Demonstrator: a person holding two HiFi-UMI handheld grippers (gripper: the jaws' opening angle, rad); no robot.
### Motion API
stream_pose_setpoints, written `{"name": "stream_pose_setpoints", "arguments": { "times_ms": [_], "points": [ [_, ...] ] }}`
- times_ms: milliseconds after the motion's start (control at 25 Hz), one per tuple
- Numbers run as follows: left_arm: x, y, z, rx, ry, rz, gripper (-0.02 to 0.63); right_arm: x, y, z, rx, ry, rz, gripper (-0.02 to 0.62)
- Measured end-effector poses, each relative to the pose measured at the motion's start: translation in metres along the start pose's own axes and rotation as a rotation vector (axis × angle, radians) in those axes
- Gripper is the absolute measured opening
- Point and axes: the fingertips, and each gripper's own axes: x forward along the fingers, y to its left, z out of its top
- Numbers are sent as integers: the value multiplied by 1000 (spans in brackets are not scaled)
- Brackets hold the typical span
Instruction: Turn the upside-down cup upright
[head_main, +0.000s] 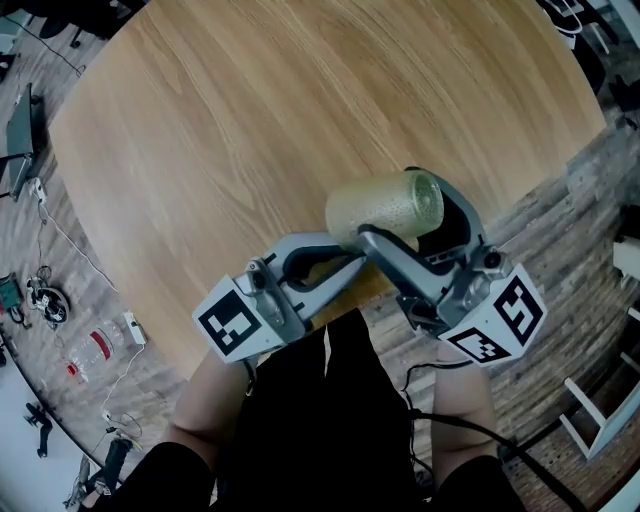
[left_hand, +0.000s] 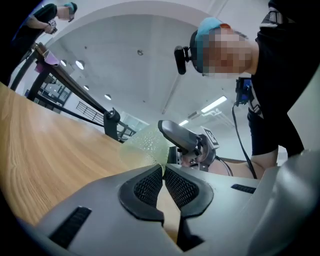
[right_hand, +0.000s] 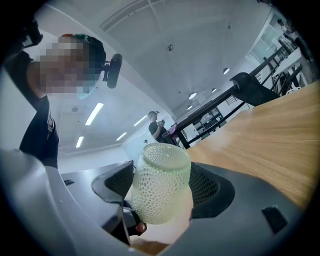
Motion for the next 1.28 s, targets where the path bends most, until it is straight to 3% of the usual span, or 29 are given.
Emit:
{"name": "stream_pose_setpoints", "arguments": {
  "times_ms": [320, 680, 800, 880, 1040, 1280],
  "points": [
    [1, 3, -7, 127, 109, 75, 23, -5, -13, -2, 52, -33, -39, 302],
    [-1, -2, -6, 187, 112, 63, 20, -7, -14, 0, 80, -52, -6, 304],
    [-4, 1, -6, 191, 115, 78, 17, -11, -22, 0, 100, -65, -25, 304],
    [-4, 2, -7, 237, 139, 78, 15, -13, -26, 0, 88, -60, -46, 305],
    [-3, 8, -13, 286, 205, 105, 15, -19, -33, -4, -63, -13, -113, 305],
    [-6, 18, -13, 341, 295, 144, 15, -29, -31, -33, -471, 224, -181, 305]
  ]
}}
